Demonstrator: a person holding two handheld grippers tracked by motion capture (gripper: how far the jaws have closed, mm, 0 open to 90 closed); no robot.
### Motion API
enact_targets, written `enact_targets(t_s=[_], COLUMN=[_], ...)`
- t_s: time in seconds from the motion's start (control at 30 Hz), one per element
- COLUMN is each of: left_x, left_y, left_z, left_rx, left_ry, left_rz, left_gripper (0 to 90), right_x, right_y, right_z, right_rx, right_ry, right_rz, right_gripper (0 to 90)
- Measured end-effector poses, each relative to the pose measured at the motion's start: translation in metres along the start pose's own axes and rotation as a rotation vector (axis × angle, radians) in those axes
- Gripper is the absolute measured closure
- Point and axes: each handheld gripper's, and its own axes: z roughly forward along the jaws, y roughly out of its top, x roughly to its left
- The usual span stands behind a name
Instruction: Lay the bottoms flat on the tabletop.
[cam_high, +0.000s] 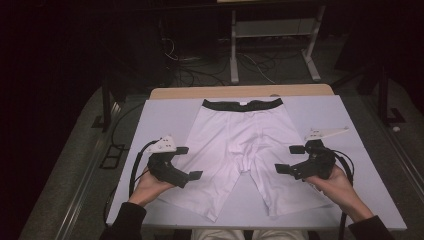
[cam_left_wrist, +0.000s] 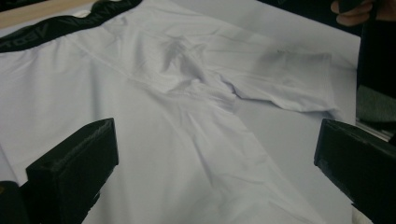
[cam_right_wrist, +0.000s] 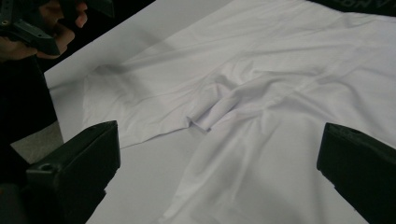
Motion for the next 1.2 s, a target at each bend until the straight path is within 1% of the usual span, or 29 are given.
enact_targets(t_s=[0.1, 0.17, 0.2, 0.27, 0.37, 0.47, 0.5, 0.6, 0.7, 0.77, 0.9, 1.0, 1.07, 1.13, 1.2], left_x=[0.001, 0.002, 0.002, 0.003, 0.005, 0.007, 0.008, 0.008, 0.009, 0.011, 0.016, 0.018, 0.017, 0.017, 0.016], left_y=[-0.009, -0.014, -0.016, -0.02, -0.025, -0.03, -0.031, -0.034, -0.038, -0.04, -0.043, -0.045, -0.045, -0.044, -0.044], left_z=[-0.004, -0.008, -0.01, -0.012, -0.014, -0.015, -0.016, -0.018, -0.018, -0.018, -0.02, -0.019, -0.018, -0.017, -0.015], left_rx=[-0.052, -0.083, -0.092, -0.097, -0.097, -0.095, -0.093, -0.102, -0.091, -0.081, -0.084, -0.065, -0.056, -0.055, -0.043], left_ry=[0.028, 0.031, 0.036, 0.05, 0.064, 0.079, 0.088, 0.101, 0.113, 0.127, 0.15, 0.156, 0.153, 0.148, 0.145], left_rz=[-0.026, -0.05, -0.057, -0.056, -0.061, -0.066, -0.062, -0.068, -0.067, -0.066, -0.083, -0.078, -0.071, -0.069, -0.067], left_gripper=[0.0, 0.0, 0.0, 0.0, 0.0, 0.0, 0.0, 0.0, 0.0, 0.0, 0.0, 0.0, 0.0, 0.0, 0.0], right_x=[-0.006, -0.01, -0.013, -0.017, -0.023, -0.027, -0.028, -0.028, -0.028, -0.029, -0.033, -0.037, -0.038, -0.04, -0.041], right_y=[-0.008, -0.012, -0.015, -0.02, -0.029, -0.035, -0.037, -0.041, -0.043, -0.045, -0.049, -0.052, -0.054, -0.056, -0.058], right_z=[-0.006, -0.01, -0.011, -0.012, -0.013, -0.015, -0.016, -0.019, -0.021, -0.021, -0.022, -0.025, -0.027, -0.03, -0.031], right_rx=[-0.042, -0.062, -0.071, -0.083, -0.097, -0.108, -0.114, -0.132, -0.153, -0.154, -0.154, -0.167, -0.17, -0.18, -0.187], right_ry=[-0.026, -0.043, -0.046, -0.054, -0.069, -0.069, -0.068, -0.071, -0.08, -0.09, -0.11, -0.12, -0.146, -0.16, -0.166], right_rz=[-0.004, -0.006, -0.009, -0.01, -0.011, -0.007, -0.009, -0.015, -0.028, -0.039, -0.029, -0.016, -0.028, -0.035, -0.037], right_gripper=[0.0, 0.0, 0.0, 0.0, 0.0, 0.0, 0.0, 0.0, 0.0, 0.0, 0.0, 0.0, 0.0, 0.0, 0.0])
